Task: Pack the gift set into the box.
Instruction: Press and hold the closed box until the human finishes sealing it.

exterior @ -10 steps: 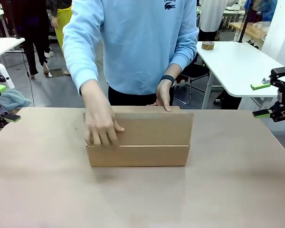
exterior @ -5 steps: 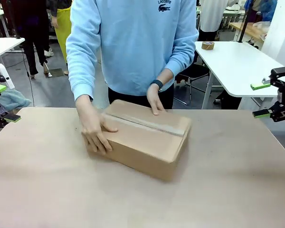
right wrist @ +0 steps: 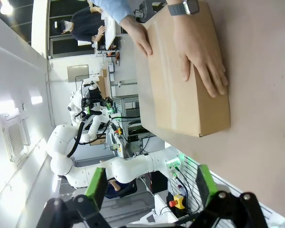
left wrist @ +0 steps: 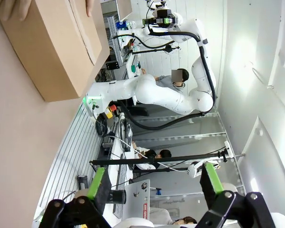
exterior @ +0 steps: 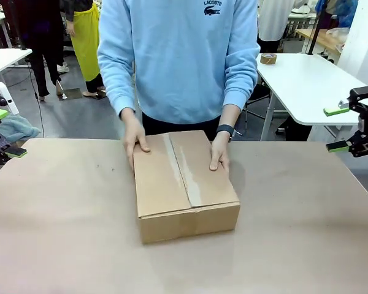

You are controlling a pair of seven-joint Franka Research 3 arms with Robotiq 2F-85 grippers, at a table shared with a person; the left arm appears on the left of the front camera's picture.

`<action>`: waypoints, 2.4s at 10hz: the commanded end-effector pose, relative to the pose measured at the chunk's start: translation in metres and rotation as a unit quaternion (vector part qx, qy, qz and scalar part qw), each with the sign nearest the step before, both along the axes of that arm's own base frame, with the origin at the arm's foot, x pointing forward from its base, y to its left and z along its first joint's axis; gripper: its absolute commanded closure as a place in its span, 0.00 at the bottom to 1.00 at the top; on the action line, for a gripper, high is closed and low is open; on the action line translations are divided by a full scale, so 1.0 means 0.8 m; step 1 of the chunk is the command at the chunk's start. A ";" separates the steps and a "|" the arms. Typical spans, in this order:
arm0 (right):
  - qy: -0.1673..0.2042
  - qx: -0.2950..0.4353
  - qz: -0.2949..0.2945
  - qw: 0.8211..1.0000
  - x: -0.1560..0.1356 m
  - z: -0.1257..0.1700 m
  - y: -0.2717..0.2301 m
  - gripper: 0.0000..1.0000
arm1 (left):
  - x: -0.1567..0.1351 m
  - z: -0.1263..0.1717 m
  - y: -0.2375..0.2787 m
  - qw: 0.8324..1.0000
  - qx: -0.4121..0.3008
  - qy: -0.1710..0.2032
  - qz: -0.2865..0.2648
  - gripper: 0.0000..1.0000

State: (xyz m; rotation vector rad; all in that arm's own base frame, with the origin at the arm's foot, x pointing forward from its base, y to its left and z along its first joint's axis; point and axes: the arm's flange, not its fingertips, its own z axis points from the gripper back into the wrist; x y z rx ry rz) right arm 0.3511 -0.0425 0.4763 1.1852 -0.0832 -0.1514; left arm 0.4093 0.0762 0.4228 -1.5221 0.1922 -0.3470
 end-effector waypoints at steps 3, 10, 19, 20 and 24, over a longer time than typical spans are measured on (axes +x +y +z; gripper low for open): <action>-0.007 -0.003 0.004 1.000 -0.002 -0.002 0.001 0.00 | -0.005 -0.003 -0.001 1.000 0.000 -0.010 0.000 0.00; -0.170 -0.106 0.230 0.952 0.066 0.030 0.153 0.00 | 0.007 0.035 -0.159 0.968 0.054 -0.179 -0.169 0.00; -0.384 -0.169 0.385 0.822 0.082 0.007 0.324 0.00 | -0.016 0.025 -0.322 0.908 0.066 -0.391 -0.133 0.00; -0.502 -0.106 0.384 0.767 0.096 -0.006 0.323 0.00 | 0.000 0.014 -0.333 0.874 -0.004 -0.465 -0.141 0.00; -0.699 0.088 0.289 0.648 0.142 -0.091 0.298 0.00 | 0.053 -0.043 -0.325 0.730 -0.123 -0.672 -0.017 0.00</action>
